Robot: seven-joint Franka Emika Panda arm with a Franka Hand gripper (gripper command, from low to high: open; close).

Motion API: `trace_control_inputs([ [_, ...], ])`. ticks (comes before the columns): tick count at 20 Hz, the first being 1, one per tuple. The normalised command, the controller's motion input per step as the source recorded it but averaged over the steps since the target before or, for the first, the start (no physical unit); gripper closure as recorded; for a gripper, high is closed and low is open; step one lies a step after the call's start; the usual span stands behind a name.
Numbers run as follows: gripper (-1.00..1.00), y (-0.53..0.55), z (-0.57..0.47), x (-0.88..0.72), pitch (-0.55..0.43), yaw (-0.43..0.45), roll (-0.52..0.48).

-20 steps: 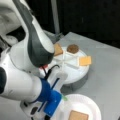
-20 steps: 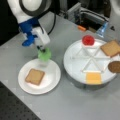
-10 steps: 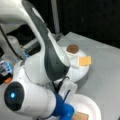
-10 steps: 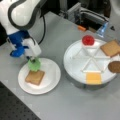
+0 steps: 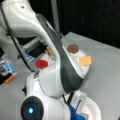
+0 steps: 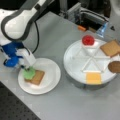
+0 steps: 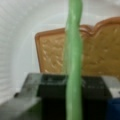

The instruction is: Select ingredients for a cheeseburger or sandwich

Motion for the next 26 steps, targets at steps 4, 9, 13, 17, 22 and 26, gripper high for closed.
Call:
trace_control_inputs([
  [4,1.00,-0.10,0.11,0.27,0.194,0.280,0.043],
  [9,1.00,-0.08,0.09,0.25,0.197,0.248,0.044],
  [13,1.00,-0.04,0.06,0.22,0.184,0.233,0.066],
  [17,1.00,-0.04,0.00,0.20,0.143,0.226,0.118],
  [22,1.00,-0.08,-0.02,0.16,0.122,0.234,0.165],
  [26,1.00,-0.15,-0.02,0.13,0.078,0.227,0.182],
])
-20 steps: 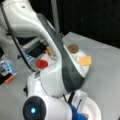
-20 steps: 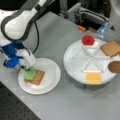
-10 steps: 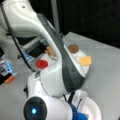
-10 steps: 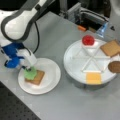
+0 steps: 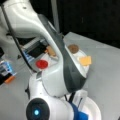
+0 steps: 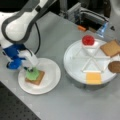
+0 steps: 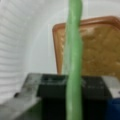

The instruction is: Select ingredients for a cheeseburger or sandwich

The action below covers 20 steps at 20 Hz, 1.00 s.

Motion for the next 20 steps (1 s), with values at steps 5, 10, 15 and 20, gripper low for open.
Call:
trace_control_inputs([
  [5,1.00,-0.17,-0.03,0.13,0.061,0.240,0.158],
  [10,1.00,-0.15,-0.04,0.17,0.049,0.243,0.113],
  [15,1.00,-0.15,-0.05,0.21,0.045,0.251,0.080],
  [20,1.00,-0.13,-0.03,0.23,0.030,0.274,-0.024],
])
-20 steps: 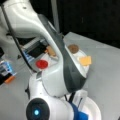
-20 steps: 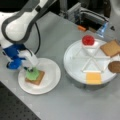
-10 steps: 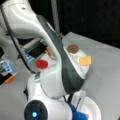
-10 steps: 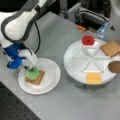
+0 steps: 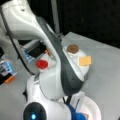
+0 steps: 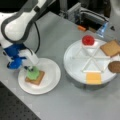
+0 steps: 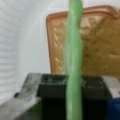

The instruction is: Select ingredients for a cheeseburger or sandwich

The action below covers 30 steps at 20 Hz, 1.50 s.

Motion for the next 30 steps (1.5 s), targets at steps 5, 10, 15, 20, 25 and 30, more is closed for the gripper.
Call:
trace_control_inputs([
  [5,1.00,-0.18,-0.02,0.22,0.023,0.276,-0.101],
  [10,1.00,-0.14,-0.02,0.17,0.032,0.253,-0.110],
  [15,1.00,-0.08,0.02,0.12,0.044,0.219,-0.074],
  [20,1.00,-0.03,0.01,0.09,0.037,0.195,-0.030],
  [25,1.00,0.05,0.00,0.09,0.033,0.176,0.007],
  [30,1.00,0.05,-0.01,0.11,0.023,0.169,0.042],
])
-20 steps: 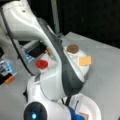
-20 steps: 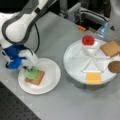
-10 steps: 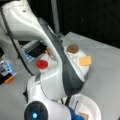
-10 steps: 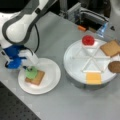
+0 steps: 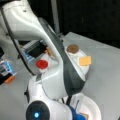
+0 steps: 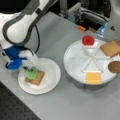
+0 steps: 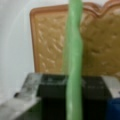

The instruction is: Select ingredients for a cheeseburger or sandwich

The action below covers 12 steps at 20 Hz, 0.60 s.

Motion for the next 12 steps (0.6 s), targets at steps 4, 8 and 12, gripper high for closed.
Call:
trace_control_inputs([
  [4,1.00,0.02,-0.05,0.15,-0.030,0.159,0.073],
  [8,-1.00,-0.02,-0.09,0.19,-0.051,0.164,0.060],
  [12,-1.00,-0.10,-0.05,0.17,-0.039,0.173,0.038],
])
